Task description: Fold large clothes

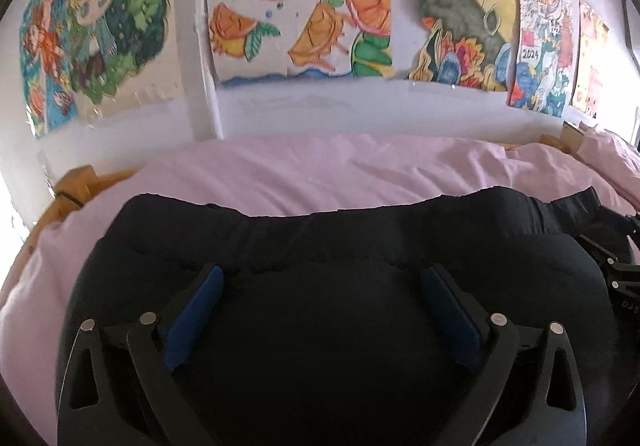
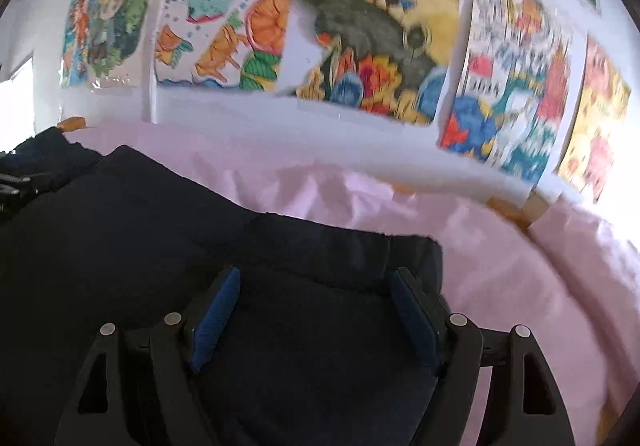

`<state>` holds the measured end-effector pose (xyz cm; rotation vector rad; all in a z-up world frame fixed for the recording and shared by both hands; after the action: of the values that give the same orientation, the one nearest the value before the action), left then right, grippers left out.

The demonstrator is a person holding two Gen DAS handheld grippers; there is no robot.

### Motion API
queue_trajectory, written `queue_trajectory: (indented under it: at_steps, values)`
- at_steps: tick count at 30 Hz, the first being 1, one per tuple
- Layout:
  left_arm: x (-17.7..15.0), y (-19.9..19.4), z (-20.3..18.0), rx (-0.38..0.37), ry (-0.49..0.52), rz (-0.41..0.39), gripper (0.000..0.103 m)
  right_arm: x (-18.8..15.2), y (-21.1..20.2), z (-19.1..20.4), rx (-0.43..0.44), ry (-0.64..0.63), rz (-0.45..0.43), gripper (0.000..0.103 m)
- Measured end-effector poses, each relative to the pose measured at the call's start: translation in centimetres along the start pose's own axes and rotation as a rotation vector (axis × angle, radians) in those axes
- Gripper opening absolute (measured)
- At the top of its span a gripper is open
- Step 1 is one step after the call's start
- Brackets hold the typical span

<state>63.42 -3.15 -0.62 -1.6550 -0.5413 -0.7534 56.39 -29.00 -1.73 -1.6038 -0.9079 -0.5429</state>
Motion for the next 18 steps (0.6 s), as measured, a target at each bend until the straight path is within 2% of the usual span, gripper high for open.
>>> queue_trajectory:
  at_steps: [8,18]
  values:
    - [-0.4,3.1,1.0,-0.033,-0.037,0.035,0.102,-1.5,3.9,0.1,0.081,0.055,0.061,0.078]
    - [-0.8,4.4,1.1,-0.018,-0.041,0.029,0.102,-2.0,5.7,0.7,0.069,0.041,0.077,0.079]
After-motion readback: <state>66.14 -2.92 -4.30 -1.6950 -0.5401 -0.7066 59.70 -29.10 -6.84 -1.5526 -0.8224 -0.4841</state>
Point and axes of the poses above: each gripper's, at about its wrist camera, not at the fingertips, and y roughly the way its jaws point, z to its left, x to its top, the point moved 7 cm from there along y, roughly the way its jaws point, and after that the axes turned 8 degrees about -y, right-handed, at the moved point
